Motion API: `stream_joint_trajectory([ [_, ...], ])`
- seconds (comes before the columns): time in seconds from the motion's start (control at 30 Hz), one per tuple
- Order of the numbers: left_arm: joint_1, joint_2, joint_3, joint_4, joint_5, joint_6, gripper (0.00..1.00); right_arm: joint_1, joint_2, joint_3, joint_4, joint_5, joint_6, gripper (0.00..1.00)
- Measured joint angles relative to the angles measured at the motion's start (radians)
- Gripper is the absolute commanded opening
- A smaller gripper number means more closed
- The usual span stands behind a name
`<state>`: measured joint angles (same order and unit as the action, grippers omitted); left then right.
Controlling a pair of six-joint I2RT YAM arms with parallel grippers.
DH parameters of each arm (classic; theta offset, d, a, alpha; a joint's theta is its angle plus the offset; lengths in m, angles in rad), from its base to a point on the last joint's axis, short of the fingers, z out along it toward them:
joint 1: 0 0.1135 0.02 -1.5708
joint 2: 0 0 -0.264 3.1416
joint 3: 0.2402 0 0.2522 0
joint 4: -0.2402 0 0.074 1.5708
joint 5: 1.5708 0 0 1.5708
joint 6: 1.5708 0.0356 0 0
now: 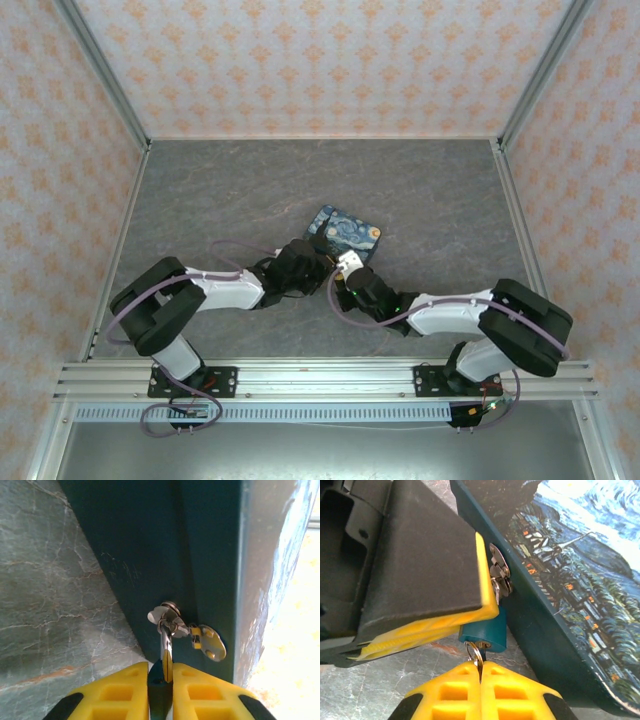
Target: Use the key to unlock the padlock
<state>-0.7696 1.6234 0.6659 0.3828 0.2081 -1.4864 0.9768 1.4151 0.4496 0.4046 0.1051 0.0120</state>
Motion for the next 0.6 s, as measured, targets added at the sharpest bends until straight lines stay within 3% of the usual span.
stream_joint_trajectory([
  [0.3, 0.006, -0.020, -0.032, 0.014, -0.004, 0.015, 0.48, -0.010, 0.026, 0.026, 0.004, -0.029, 0.094, 0.00],
  [0.47, 0.042, -0.124, -0.048, -0.026, -0.008, 0.045, 0.64, -0.071, 0.045, 0.026, 0.024, -0.113, 0.196, 0.00],
  [0.6, 0.078, -0.230, -0.063, -0.074, -0.014, 0.080, 0.70, -0.106, 0.050, 0.018, 0.072, -0.171, 0.285, 0.00],
])
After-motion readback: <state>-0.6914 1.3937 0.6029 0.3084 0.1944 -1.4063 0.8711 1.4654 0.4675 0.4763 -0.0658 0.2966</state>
